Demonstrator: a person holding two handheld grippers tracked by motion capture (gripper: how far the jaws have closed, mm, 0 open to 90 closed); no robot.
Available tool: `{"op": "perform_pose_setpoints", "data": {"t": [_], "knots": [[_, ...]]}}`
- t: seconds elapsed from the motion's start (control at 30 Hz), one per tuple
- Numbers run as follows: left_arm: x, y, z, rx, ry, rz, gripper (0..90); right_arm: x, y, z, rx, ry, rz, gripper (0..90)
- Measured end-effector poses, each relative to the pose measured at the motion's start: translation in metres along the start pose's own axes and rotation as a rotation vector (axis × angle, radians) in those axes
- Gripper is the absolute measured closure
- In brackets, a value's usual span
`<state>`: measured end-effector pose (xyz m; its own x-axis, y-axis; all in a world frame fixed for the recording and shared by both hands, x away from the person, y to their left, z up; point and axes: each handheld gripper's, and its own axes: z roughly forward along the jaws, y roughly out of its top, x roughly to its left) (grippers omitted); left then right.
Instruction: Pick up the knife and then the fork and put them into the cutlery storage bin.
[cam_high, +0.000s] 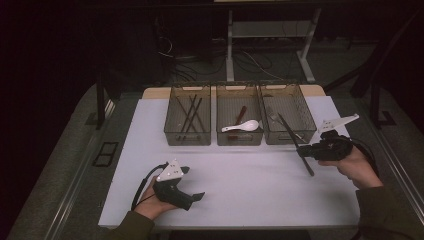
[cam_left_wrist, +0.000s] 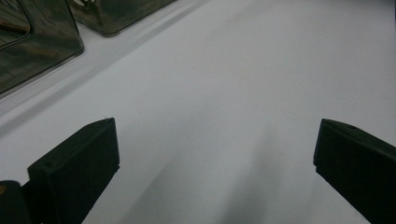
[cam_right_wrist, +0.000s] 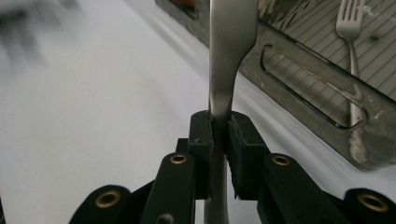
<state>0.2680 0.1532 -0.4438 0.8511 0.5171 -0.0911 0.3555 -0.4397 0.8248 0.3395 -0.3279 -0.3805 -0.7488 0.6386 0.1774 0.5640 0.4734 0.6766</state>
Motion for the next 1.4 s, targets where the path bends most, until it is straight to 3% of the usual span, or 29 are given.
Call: {"op": "perform_pose_setpoints", "data": {"t": [0.37,0.9,1.4], "knots": [[0.001,0.000,-0.001,-0.009,-0.001,-0.002,0.0,-0.006,-0.004,-0.006,-0.149,0.009,0.058,79.6],[0.001,0.000,-0.001,-0.010,-0.001,-0.004,0.0,-0.013,0.007,-0.021,-0.334,-0.095,0.084,79.6],[0.001,0.001,-0.002,-0.013,0.000,-0.012,0.0,-0.025,0.033,-0.028,-0.400,-0.184,0.085,79.6]]}}
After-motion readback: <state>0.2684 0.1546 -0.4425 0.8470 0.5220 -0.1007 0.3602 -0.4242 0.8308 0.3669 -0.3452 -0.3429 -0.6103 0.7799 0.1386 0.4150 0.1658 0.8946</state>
